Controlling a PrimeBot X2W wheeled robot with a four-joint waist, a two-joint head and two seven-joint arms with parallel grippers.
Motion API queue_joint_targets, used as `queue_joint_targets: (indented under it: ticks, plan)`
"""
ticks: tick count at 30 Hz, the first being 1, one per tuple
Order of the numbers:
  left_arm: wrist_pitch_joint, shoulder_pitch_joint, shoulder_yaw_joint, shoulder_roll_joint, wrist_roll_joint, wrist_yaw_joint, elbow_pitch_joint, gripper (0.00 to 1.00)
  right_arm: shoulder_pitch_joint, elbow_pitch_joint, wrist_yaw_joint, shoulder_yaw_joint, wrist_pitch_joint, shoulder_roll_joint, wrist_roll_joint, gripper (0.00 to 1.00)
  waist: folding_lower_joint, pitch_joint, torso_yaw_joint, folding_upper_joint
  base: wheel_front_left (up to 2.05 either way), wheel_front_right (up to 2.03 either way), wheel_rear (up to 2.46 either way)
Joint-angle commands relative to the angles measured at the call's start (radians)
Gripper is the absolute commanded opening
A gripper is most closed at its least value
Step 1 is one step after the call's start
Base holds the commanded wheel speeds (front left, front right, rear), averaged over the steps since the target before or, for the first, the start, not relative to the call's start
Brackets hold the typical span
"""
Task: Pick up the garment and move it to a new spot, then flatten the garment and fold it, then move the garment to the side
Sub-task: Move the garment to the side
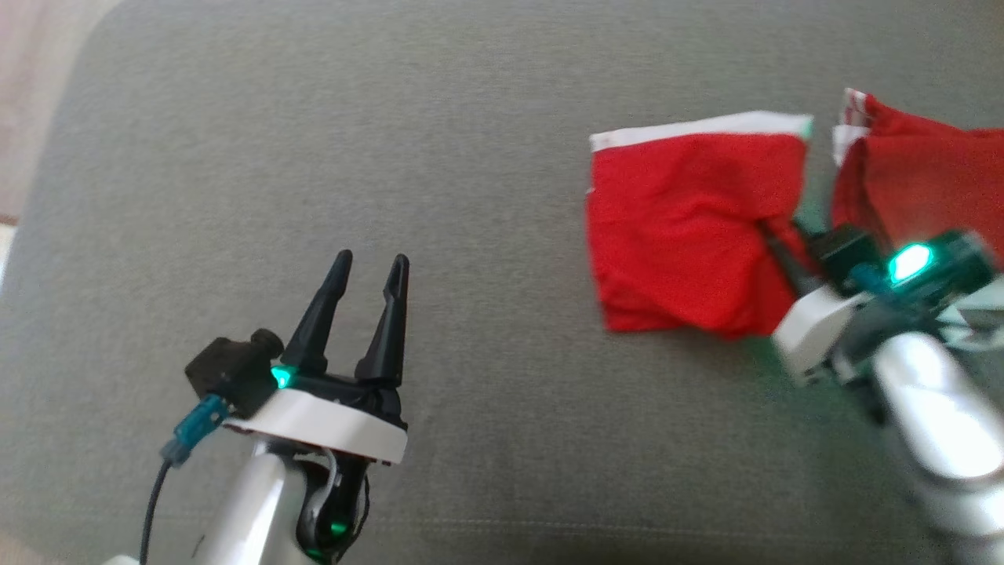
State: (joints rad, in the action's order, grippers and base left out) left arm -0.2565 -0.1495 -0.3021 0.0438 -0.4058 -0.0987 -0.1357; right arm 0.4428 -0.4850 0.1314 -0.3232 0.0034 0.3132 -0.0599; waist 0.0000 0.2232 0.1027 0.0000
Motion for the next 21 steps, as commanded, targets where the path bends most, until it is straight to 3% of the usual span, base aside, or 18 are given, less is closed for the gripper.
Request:
queue_joint_targets:
  ticks: [1,8,11,16,21]
  plan:
    - [-0.005,-0.048,0.046,0.006,0.009,-0.005,0.032,1.00,0.042,0.050,-0.001,-0.044,0.017,0.067,0.024,0.00,0.0000,0.002,-0.029,0.0000,0.00,0.00,0.00]
    - [-0.005,-0.062,0.049,0.006,0.008,-0.010,0.034,1.00,0.122,0.105,-0.001,-0.169,0.109,0.395,0.153,0.00,0.0000,0.022,-0.065,0.0000,0.00,0.00,0.00]
    - [-0.005,-0.072,0.042,0.006,0.005,-0.012,0.036,1.00,0.145,0.096,-0.001,-0.196,0.137,0.500,0.198,0.00,0.0000,0.035,-0.067,0.0000,0.00,0.00,0.00]
    - [-0.005,-0.083,0.036,0.006,0.001,-0.014,0.039,1.00,0.167,0.064,-0.001,-0.221,0.178,0.585,0.226,0.00,0.0000,0.058,-0.060,0.0000,0.00,0.00,0.00]
    - [-0.005,-0.098,0.037,0.006,-0.005,-0.017,0.041,1.00,0.180,0.019,-0.001,-0.229,0.219,0.626,0.249,0.00,0.0000,0.092,-0.044,0.0000,0.00,0.00,0.00]
